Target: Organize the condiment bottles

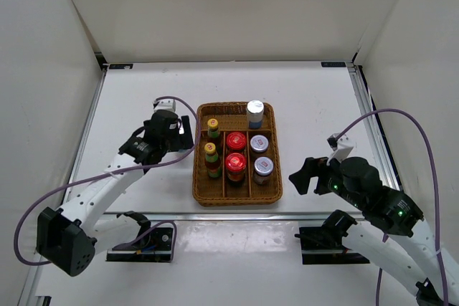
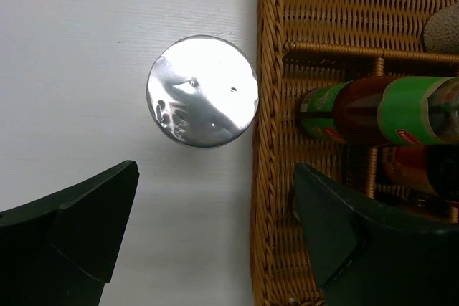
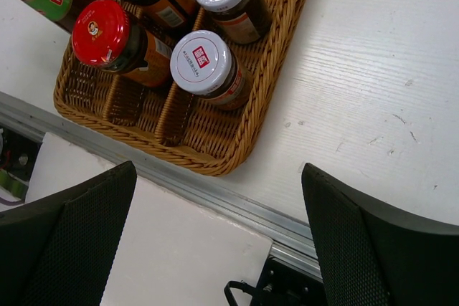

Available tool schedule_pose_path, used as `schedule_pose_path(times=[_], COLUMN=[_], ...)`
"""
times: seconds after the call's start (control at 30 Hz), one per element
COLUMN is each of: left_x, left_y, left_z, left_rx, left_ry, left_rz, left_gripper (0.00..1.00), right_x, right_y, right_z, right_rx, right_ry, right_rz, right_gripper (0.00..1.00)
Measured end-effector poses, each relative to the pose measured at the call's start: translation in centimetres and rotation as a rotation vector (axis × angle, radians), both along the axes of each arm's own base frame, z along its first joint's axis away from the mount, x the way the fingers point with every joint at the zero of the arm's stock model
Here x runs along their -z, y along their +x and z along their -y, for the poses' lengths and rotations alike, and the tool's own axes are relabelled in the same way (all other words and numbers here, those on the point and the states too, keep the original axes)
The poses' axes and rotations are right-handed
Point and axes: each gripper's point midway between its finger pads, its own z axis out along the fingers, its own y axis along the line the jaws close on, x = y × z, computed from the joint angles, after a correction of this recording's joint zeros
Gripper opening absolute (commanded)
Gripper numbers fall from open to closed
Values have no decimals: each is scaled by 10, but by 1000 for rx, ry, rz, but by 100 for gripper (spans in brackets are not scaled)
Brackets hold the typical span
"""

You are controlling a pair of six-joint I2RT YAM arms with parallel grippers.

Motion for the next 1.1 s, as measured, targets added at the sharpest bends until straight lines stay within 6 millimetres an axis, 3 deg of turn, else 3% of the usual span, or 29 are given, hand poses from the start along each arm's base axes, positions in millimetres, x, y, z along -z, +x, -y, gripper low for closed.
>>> schedule_pose_path(times=[0.37,0.47,0.5,0.57,0.67,0.77,1.0,1.1], left_x=[25,31,33,31,20,-8,-145,-178], left_y=[17,27,30,38,49,61,103,107], left_z=[4,-3,-6,-9,-11,-9,14,36], left_rx=[-36,-61,-66,-73,-64,-48,0,59], left_ry=[3,19,26,37,58,66,-26,-75], left_rz=[-36,-41,-42,-38,-18,35,337,424], left_gripper=[99,86,74,64,56,56,57,56], right_x=[0,0,0,0,0,0,0,0], right_y=[-1,-1,-1,-1,-1,-2,-2,-2], right_z=[-1,-1,-1,-1,-1,-1,-2,-2], right_rx=[-10,-12,-13,-13,-13,-15,-19,-20], right_ry=[-1,0,0,0,0,1,-1,-1], right_rz=[1,1,1,0,1,-1,1,0], right_gripper=[99,99,99,99,99,99,99,99])
